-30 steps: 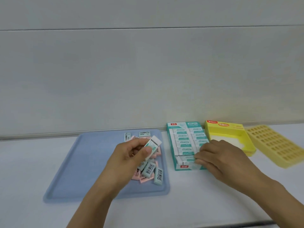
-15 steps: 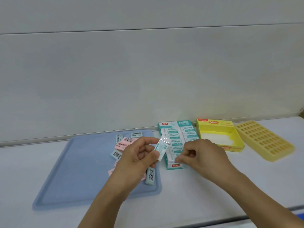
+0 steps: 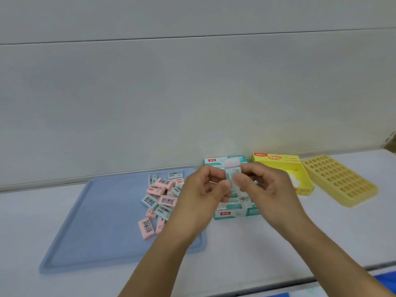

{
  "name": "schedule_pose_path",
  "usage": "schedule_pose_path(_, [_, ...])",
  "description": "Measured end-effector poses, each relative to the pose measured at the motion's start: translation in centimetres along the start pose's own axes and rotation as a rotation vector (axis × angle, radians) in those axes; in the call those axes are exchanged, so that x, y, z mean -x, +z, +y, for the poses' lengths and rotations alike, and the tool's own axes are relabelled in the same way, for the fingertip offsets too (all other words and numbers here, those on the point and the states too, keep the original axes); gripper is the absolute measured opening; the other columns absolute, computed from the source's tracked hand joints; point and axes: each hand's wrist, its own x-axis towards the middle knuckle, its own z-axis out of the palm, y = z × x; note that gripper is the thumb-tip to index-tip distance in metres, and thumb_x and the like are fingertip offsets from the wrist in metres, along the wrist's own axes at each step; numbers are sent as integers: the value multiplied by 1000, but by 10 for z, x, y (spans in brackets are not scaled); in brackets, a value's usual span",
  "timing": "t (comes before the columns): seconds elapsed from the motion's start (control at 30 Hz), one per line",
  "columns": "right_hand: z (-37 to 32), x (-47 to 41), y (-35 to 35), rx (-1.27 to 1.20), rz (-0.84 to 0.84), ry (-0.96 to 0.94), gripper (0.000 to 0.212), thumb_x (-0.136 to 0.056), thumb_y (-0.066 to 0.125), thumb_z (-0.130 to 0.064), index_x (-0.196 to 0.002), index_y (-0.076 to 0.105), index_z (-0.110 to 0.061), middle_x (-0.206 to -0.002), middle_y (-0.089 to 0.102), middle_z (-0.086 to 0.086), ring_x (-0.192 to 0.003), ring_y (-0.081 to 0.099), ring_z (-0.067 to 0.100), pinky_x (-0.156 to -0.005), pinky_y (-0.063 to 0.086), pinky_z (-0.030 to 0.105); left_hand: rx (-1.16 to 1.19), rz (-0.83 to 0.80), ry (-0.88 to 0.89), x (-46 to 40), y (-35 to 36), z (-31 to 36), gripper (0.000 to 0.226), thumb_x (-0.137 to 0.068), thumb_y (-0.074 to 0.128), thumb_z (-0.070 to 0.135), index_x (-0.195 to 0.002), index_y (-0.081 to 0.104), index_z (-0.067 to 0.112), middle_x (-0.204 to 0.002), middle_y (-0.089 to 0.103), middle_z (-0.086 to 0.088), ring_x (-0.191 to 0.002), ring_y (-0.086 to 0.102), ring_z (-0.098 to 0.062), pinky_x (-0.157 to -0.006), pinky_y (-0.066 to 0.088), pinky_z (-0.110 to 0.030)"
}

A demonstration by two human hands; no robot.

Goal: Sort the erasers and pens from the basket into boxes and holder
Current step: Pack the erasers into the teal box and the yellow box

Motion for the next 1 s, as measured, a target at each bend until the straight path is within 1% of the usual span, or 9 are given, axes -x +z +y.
schedule_pose_path(0.13, [26,0,-43,436,-18,-72,19,-81,75,-11,-86,71,-28,-77,66,-13,-69,57,9,-60,46,21,-734,-52,322,-2,-6,-18,16,-95,56,34,-109,63,32,-117,58,20,-109,51,2,-91,44,-22])
schedule_pose_path(0.23, [47,12,-54,824,-103,-300,13,-80,77,-15,-80,69,-25,-77,61,-13,-67,57,8,-49,49,29,-918,-211,425,5,-7,-36,33,-92,49,34,-119,66,25,-125,60,13,-117,49,-6,-98,44,-30])
schedule_pose_path(0.33, [50,16,-51,974,-151,-453,14,-83,60,-25,-74,69,-19,-76,60,-4,-64,60,19,-37,44,29,-956,-207,464,11,-6,-47,32,-87,54,26,-115,70,21,-121,64,9,-112,57,-11,-90,51,-29])
schedule_pose_path(0.43, [53,18,-51,1022,-188,-501,7,-82,68,-17,-76,70,-17,-78,61,0,-64,60,21,-34,45,31,-934,-182,477,10,-5,-51,30,-86,58,22,-114,71,20,-120,65,8,-111,57,-11,-87,49,-25])
schedule_pose_path(0.53, [57,24,-50,1016,-236,-457,26,-63,86,-3,-81,72,-16,-84,64,0,-72,60,19,-36,48,29,-909,-167,499,6,-5,-53,27,-78,64,19,-102,75,22,-112,69,8,-104,63,-10,-82,48,-17])
schedule_pose_path(0.63, [59,31,-47,1016,-231,-471,36,-56,85,3,-87,74,-12,-89,68,0,-78,63,20,-47,53,27,-921,-171,532,6,-4,-54,24,-72,66,20,-93,77,25,-104,72,10,-95,68,-7,-70,55,-18])
schedule_pose_path(0.73, [58,32,-50,1024,-214,-498,32,-61,77,-1,-91,75,-13,-91,70,-1,-78,66,22,-58,54,27,-958,-215,487,9,-4,-55,28,-79,63,23,-105,74,28,-117,69,13,-111,63,-6,-78,56,-24])
schedule_pose_path(0.9, [59,30,-39,1044,-223,-451,22,-72,73,-14,-93,74,-20,-91,68,-6,-80,64,17,-64,52,26,-1320,-274,300,4,5,-66,62,-90,30,53,-126,64,17,-132,61,0,-121,59,-15,-95,49,-33])
schedule_pose_path(1.0, [57,29,-38,974,-206,-431,14,-80,66,-29,-91,73,-24,-89,67,-11,-79,61,13,-62,52,27,-1383,-248,222,0,9,-60,79,-99,2,56,-137,53,10,-145,48,-6,-134,47,-18,-108,35,-38])
